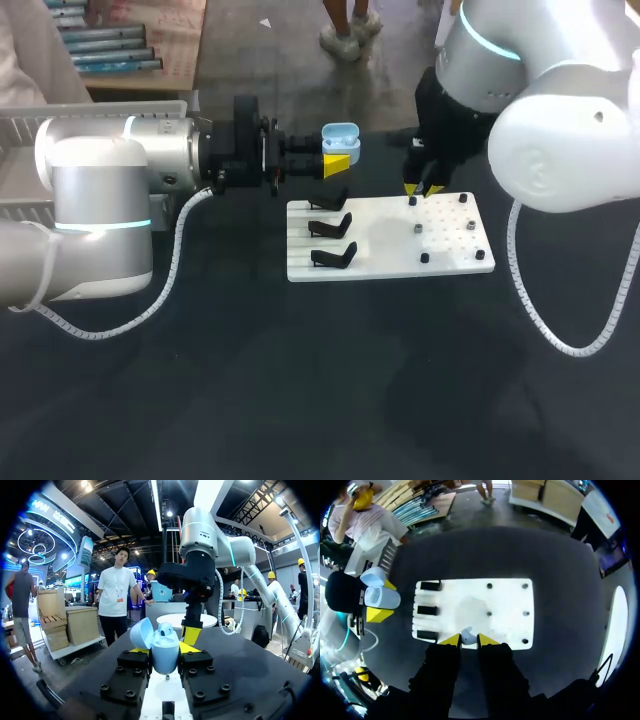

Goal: Pick up each earbud case from the left stands, insert the matching earbuds, close the lid, and place the case in the box.

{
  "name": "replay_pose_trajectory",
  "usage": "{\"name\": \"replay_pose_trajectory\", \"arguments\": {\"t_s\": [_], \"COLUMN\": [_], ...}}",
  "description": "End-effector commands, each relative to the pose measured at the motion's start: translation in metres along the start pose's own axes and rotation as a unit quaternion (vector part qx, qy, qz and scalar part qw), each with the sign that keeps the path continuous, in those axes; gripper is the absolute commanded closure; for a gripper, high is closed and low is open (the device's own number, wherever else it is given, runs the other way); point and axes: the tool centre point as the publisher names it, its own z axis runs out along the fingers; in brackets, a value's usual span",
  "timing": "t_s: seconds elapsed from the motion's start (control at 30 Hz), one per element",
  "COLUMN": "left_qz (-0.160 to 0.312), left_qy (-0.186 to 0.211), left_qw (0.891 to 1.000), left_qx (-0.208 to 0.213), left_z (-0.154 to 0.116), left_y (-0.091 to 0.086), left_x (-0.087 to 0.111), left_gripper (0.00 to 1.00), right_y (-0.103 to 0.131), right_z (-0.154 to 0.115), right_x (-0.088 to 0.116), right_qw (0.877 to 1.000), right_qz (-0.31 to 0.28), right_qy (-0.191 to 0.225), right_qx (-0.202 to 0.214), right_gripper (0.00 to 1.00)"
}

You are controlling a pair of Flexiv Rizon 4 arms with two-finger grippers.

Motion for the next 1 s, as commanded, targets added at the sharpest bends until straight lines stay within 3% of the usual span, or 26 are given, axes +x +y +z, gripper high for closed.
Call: {"name": "replay_pose_trajectory", "arguments": {"t_s": [0.03, 0.37, 0.63, 1.0], "left_qz": [0.002, 0.002, 0.002, 0.002], "left_qy": [-0.002, -0.002, -0.002, -0.002], "left_qw": [1.0, 1.0, 1.0, 1.0], "left_qx": [-0.004, -0.004, -0.004, -0.004], "left_z": [0.0, 0.0, 0.0, 0.0], "left_y": [-0.002, -0.002, -0.002, -0.002], "left_x": [0.001, 0.001, 0.001, 0.001], "left_gripper": [1.0, 1.0, 1.0, 1.0], "right_y": [0.013, 0.055, 0.081, 0.111], "right_z": [-0.032, -0.071, -0.085, -0.082], "right_x": [0.019, 0.029, 0.011, -0.018], "right_qw": [1.0, 0.998, 0.994, 0.984], "right_qz": [-0.016, -0.067, -0.11, -0.177], "right_qy": [0.007, 0.015, 0.002, -0.007], "right_qx": [-0.005, -0.007, -0.005, -0.008], "right_gripper": [1.0, 1.0, 1.0, 1.0]}}
